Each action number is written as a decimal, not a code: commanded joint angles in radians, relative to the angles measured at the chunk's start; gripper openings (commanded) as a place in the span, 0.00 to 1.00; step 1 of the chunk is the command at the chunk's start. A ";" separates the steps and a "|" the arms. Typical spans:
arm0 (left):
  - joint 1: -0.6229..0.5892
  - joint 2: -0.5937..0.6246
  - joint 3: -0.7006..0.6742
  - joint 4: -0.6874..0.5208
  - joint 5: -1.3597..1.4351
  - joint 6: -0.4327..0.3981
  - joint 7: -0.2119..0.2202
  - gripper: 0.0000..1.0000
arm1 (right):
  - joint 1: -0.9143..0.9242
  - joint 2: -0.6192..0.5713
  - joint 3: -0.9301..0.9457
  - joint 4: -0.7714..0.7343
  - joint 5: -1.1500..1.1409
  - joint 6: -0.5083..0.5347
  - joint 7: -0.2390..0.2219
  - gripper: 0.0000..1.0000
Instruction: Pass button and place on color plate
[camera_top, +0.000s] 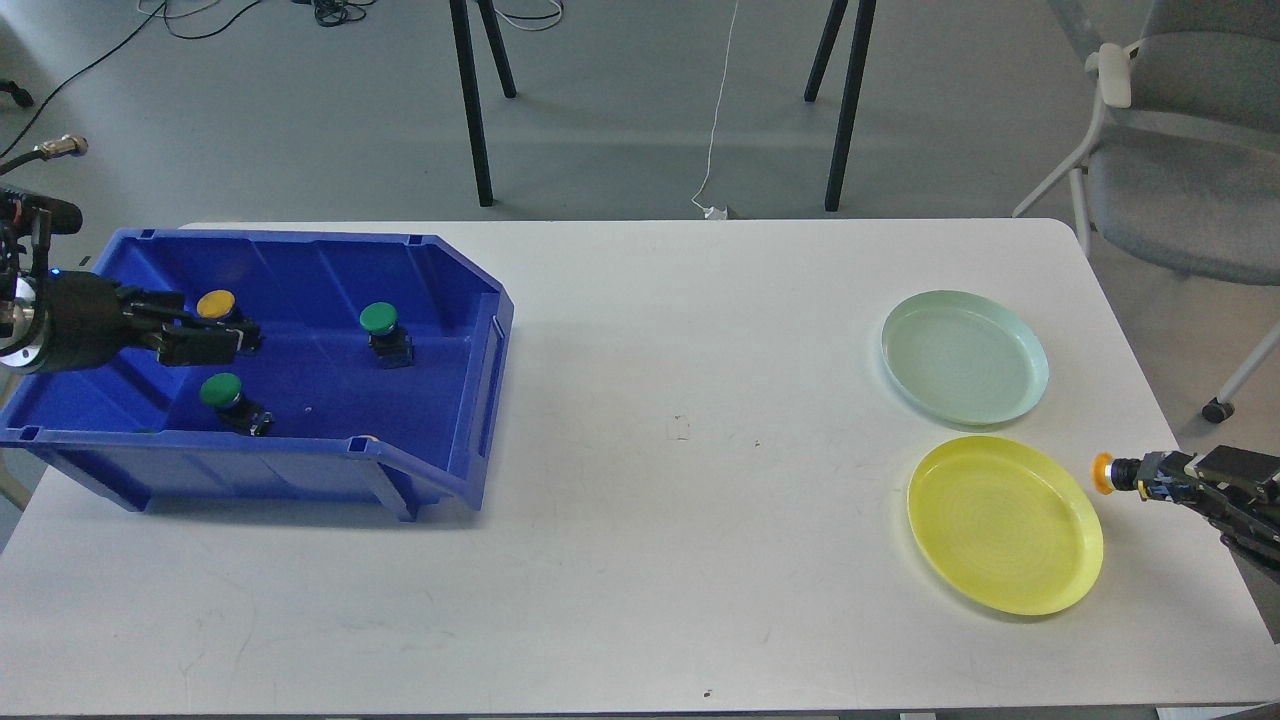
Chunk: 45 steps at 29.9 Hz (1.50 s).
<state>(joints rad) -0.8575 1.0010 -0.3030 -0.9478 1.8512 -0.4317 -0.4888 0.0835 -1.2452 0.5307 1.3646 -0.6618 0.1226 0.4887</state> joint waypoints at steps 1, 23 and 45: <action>0.005 -0.025 0.033 0.072 -0.010 0.027 0.000 0.99 | 0.010 0.044 -0.003 -0.015 0.007 -0.001 0.000 0.44; 0.044 -0.120 0.051 0.150 -0.014 0.034 0.000 0.99 | 0.012 0.046 0.061 0.020 0.140 0.021 0.000 0.99; 0.054 -0.156 0.051 0.158 -0.017 0.033 0.000 0.60 | 0.206 0.296 0.291 0.128 0.378 0.331 0.000 0.99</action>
<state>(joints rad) -0.8039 0.8425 -0.2502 -0.7916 1.8354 -0.3988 -0.4886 0.2847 -0.9551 0.8218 1.4923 -0.2839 0.4534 0.4887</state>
